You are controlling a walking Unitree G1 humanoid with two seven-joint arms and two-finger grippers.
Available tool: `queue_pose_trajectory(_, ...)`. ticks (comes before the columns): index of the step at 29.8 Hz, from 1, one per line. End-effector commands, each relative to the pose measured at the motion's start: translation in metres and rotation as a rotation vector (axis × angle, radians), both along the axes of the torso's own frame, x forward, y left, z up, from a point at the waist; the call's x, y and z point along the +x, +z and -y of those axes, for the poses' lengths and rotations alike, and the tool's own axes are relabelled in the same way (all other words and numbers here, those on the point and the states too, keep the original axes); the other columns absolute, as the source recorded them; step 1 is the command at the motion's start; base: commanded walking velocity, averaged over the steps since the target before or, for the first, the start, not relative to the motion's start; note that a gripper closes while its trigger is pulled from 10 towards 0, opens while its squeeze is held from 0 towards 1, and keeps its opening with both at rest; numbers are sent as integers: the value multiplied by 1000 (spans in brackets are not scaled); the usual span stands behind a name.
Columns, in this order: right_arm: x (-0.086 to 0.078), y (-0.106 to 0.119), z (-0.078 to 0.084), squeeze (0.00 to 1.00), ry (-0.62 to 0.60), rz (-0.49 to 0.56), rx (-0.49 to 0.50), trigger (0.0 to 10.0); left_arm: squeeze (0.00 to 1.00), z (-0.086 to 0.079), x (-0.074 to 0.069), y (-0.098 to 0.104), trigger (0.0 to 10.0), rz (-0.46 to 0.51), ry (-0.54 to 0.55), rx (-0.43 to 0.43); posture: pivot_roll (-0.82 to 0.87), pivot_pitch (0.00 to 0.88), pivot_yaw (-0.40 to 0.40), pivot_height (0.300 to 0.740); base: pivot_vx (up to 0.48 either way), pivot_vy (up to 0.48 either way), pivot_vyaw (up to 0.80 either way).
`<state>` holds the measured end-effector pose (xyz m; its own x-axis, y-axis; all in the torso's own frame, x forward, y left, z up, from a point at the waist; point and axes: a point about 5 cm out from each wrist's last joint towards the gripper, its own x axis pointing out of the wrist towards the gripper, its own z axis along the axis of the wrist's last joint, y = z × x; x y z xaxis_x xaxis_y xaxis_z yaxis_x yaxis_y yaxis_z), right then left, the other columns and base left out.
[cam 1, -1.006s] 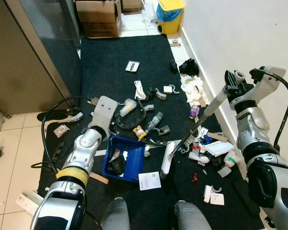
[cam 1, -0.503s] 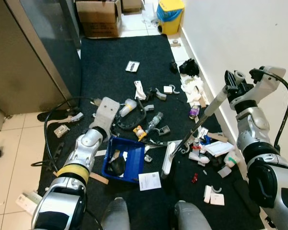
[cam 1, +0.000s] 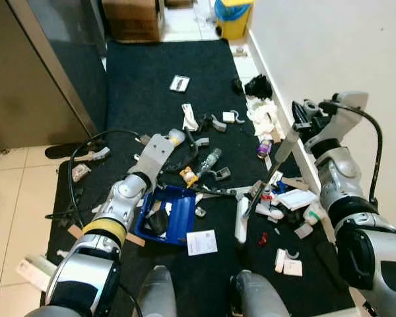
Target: Sweep floor
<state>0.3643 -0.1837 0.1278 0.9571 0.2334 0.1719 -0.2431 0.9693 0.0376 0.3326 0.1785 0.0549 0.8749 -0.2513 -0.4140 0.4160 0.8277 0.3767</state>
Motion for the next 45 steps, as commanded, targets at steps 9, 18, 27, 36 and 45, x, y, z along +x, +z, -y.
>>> queue_pose_trajectory(9, -11, -25, -55, 0, 214, -67, -34, 10000, 0, 5, -17, -25, 10000, -153, -73, 31, 46, 225, -161, 740, 0, 0, 0)
queue_pose_trajectory(18, -11, -26, -91, 0, 82, -112, 391, 10000, 0, 7, -21, -30, 10000, -163, -63, 7, 43, 232, -161, 740, 0, 0, 0)
queue_pose_trajectory(27, 15, 34, -112, 0, 44, 0, 960, 10000, 0, 6, -20, -28, 10000, -137, -30, 3, 39, 239, -159, 740, 0, 0, 0)
queue_pose_trajectory(36, 30, 77, -95, 0, 131, 140, 932, 10000, 0, 7, -19, -28, 10000, -135, -33, 5, 36, 233, -152, 740, 0, 0, 0)
queue_pose_trajectory(45, 23, 64, -94, 0, 383, 104, 531, 10000, 0, 5, -20, -28, 10000, -142, -39, 12, 39, 227, -146, 740, 0, 0, 0)
